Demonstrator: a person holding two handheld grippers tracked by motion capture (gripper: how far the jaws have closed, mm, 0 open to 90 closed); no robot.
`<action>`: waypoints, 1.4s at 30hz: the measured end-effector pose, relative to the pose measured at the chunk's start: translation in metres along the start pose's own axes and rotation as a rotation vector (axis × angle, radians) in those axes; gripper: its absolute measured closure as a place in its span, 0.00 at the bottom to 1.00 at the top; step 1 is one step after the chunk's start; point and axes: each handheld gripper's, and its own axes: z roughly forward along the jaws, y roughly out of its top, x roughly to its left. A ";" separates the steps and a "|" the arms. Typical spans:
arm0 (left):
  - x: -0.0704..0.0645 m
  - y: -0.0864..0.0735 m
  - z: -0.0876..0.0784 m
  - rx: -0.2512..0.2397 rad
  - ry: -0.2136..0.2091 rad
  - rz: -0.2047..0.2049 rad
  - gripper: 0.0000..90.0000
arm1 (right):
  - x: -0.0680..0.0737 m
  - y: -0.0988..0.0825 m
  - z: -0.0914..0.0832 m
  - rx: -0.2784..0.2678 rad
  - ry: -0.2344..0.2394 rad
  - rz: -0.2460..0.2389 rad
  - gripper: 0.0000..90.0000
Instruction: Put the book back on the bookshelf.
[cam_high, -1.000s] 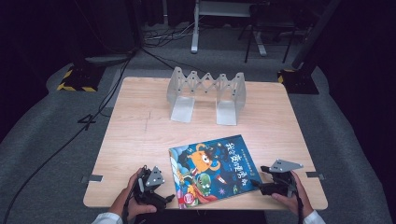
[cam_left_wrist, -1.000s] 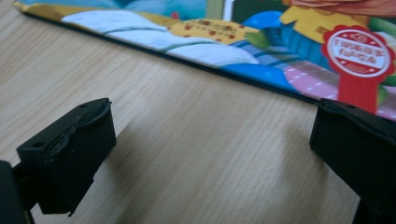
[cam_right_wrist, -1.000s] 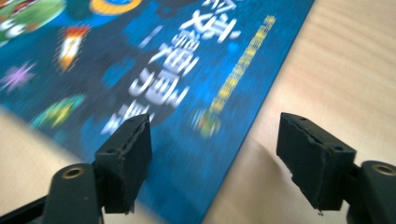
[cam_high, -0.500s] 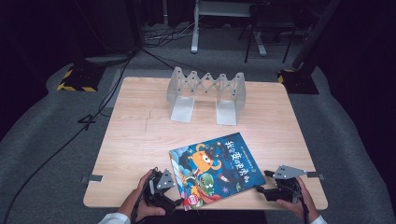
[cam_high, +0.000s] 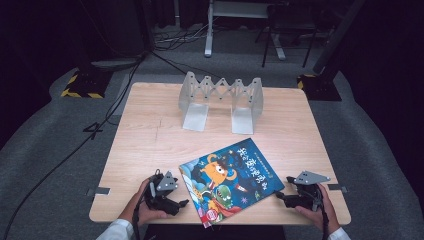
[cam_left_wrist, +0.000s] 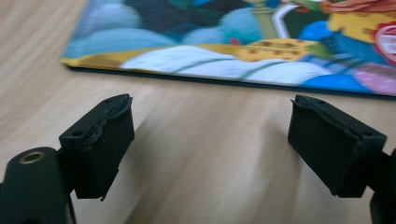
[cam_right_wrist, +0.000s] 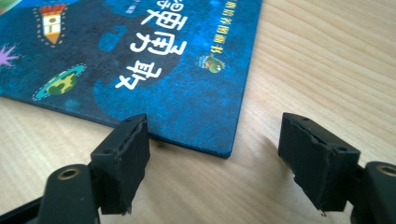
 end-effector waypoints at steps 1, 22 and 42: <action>0.004 0.000 0.000 -0.008 -0.008 -0.018 0.16 | -0.001 0.001 0.001 -0.005 -0.018 0.011 0.28; 0.031 0.019 0.014 -0.020 -0.127 -0.010 0.18 | -0.016 0.024 0.024 0.008 -0.068 0.046 0.28; 0.003 0.000 -0.004 -0.008 -0.117 -0.028 0.18 | -0.003 0.054 0.053 0.005 -0.065 0.022 0.32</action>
